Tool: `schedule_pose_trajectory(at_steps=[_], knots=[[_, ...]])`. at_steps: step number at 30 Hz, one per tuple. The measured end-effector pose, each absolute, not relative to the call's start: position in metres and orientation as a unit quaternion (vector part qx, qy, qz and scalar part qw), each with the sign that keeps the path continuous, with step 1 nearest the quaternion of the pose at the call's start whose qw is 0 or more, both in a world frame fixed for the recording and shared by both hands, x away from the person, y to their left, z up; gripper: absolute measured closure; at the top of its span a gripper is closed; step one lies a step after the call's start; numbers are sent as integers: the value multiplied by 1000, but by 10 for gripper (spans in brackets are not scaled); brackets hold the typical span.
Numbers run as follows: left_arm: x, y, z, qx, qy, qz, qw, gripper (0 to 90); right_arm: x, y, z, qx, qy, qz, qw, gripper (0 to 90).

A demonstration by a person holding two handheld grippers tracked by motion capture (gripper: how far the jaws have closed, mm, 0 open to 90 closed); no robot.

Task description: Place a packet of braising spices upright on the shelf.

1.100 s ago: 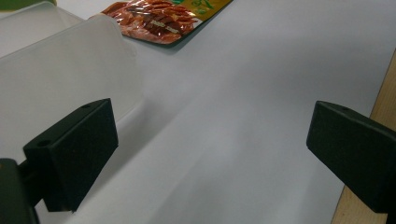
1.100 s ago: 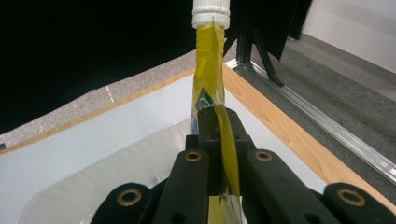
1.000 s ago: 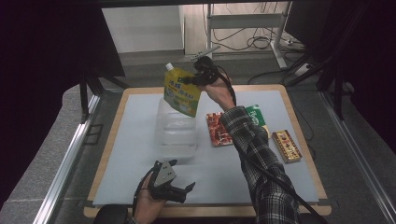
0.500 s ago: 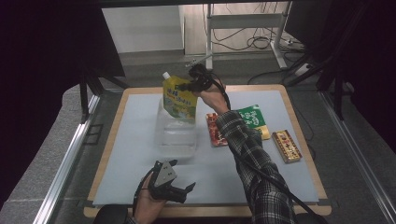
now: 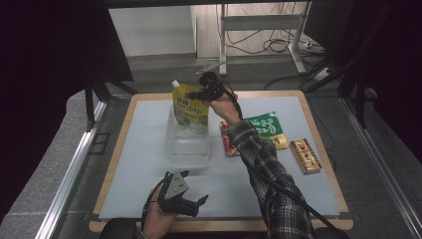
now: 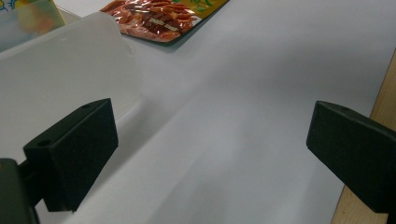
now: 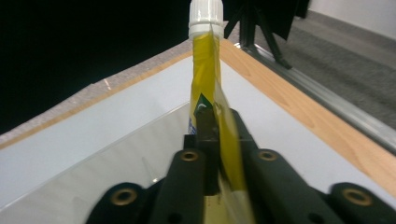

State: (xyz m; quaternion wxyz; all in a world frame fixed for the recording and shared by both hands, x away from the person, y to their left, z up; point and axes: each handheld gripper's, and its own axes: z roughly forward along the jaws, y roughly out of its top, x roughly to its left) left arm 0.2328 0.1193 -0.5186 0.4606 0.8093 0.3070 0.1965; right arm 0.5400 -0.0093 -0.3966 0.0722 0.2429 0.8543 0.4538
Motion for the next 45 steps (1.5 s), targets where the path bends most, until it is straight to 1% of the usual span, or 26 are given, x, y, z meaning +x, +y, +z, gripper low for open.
schedule_pose_trajectory(at_steps=[1, 2, 3, 7, 11, 13, 19, 25, 30, 32, 36, 45], knots=[[233, 119, -519, 809, 307, 197, 461, 17, 540, -10, -396, 244, 852, 457, 72, 764], [233, 119, -519, 809, 307, 196, 461, 17, 539, -11, -394, 245, 849, 461, 76, 696], [233, 119, -519, 809, 307, 196, 461, 17, 539, -11, -393, 245, 849, 462, 80, 650], [233, 119, -519, 811, 305, 195, 460, 17, 537, -14, -393, 246, 855, 447, 96, 481], [233, 118, -519, 812, 305, 195, 459, 17, 535, -18, -395, 249, 858, 436, 110, 366], [233, 118, -520, 812, 304, 194, 459, 17, 535, -21, -396, 252, 858, 434, 110, 317], [233, 118, -520, 812, 304, 194, 458, 17, 532, -28, -395, 253, 860, 429, 114, 263], [233, 117, -520, 814, 303, 192, 457, 17, 525, -36, -395, 262, 854, 436, 109, 168], [233, 117, -520, 814, 303, 193, 457, 17, 521, -45, -397, 260, 849, 449, 101, 73], [233, 117, -520, 814, 304, 193, 457, 17, 520, -47, -397, 256, 848, 452, 106, 48], [233, 117, -521, 814, 304, 193, 456, 18, 516, -52, -396, 251, 854, 441, 116, 31], [233, 118, -520, 812, 305, 193, 458, 17, 507, -62, -396, 243, 854, 445, 119, 14]])
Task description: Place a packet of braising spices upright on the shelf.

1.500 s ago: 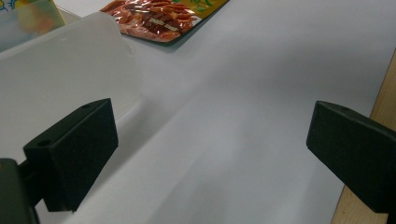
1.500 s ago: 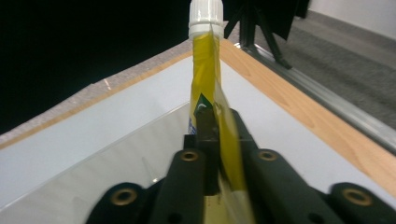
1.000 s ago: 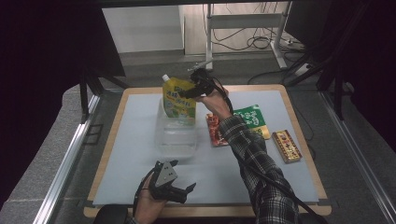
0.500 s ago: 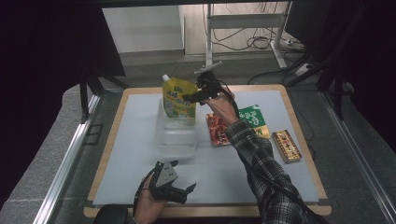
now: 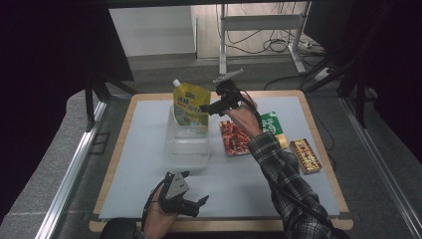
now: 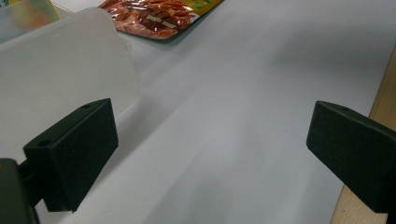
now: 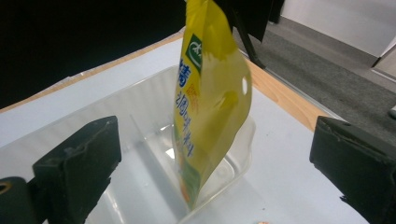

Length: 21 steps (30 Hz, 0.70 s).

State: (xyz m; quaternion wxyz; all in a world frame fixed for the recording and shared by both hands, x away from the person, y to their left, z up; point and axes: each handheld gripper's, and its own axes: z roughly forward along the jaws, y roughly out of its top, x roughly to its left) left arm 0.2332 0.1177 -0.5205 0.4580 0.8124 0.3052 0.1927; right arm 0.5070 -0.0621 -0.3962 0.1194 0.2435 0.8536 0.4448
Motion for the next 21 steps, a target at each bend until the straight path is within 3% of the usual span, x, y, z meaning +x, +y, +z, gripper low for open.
schedule_pose_trajectory(at_steps=[21], knots=[[234, 118, -520, 812, 305, 193, 459, 17, 478, -99, -400, 229, 856, 448, 115, 13]])
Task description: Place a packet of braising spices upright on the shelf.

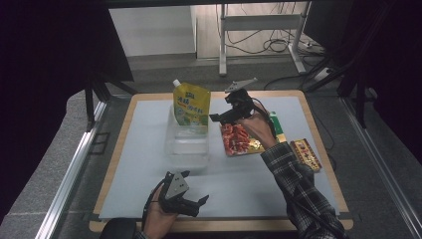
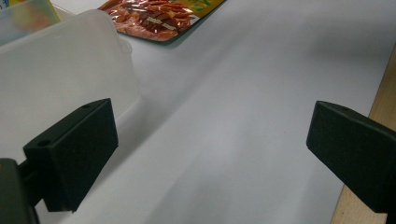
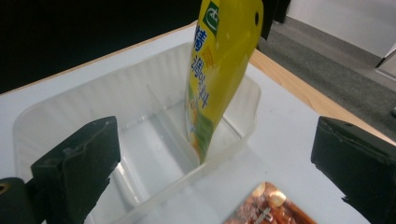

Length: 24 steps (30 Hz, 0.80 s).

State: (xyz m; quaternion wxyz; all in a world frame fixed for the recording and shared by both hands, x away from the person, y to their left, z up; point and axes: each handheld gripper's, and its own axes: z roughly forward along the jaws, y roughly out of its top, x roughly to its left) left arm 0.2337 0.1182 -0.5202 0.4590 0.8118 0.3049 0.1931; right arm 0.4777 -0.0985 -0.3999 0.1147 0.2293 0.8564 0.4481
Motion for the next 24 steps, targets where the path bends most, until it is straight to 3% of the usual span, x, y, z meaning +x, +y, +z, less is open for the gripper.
schedule_pose_trajectory(at_steps=[24], knots=[[234, 116, -522, 816, 300, 191, 455, 17, 448, -175, -417, 269, 852, 433, 123, 19]])
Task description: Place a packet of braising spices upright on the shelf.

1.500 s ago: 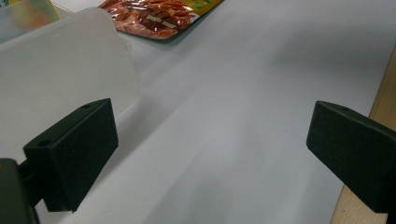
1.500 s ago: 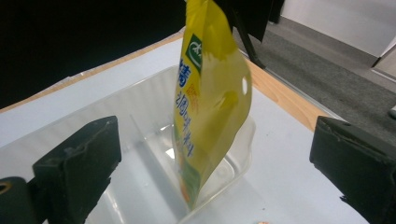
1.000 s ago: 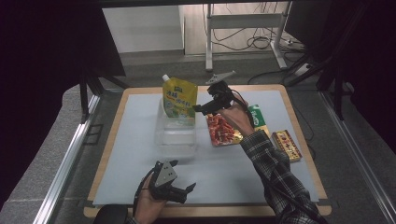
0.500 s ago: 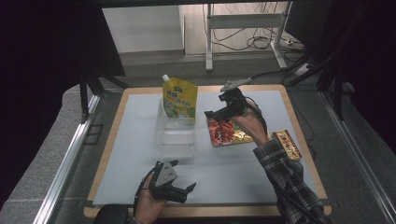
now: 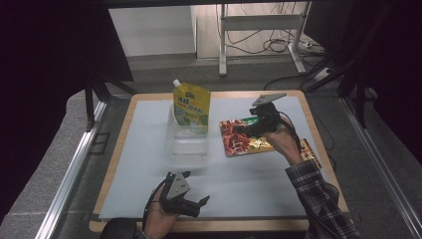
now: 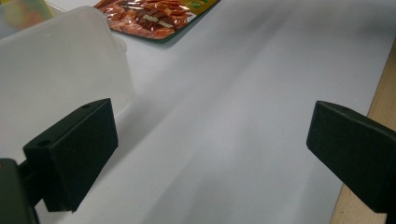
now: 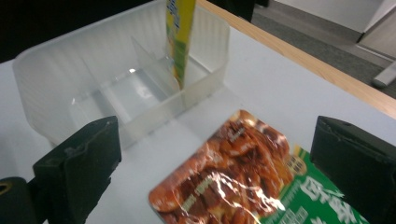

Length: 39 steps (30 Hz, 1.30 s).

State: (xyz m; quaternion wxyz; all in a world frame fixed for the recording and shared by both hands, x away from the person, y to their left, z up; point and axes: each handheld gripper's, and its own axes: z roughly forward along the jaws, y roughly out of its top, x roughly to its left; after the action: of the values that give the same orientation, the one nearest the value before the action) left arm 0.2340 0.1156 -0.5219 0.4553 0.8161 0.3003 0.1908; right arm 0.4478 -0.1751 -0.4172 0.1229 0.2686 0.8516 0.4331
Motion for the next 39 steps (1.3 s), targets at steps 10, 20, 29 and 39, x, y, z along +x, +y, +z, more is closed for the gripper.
schedule_pose_trajectory(at_steps=[10, 20, 29, 39], knots=[[234, 114, -523, 819, 296, 191, 453, 17, 444, -205, -431, 300, 840, 430, 136, 19], [234, 114, -523, 819, 296, 192, 453, 16, 449, -231, -448, 331, 833, 417, 148, 24], [234, 114, -522, 819, 294, 191, 454, 17, 455, -245, -459, 362, 825, 403, 161, 24], [233, 113, -523, 821, 291, 191, 452, 16, 466, -263, -476, 393, 825, 370, 165, 23]])
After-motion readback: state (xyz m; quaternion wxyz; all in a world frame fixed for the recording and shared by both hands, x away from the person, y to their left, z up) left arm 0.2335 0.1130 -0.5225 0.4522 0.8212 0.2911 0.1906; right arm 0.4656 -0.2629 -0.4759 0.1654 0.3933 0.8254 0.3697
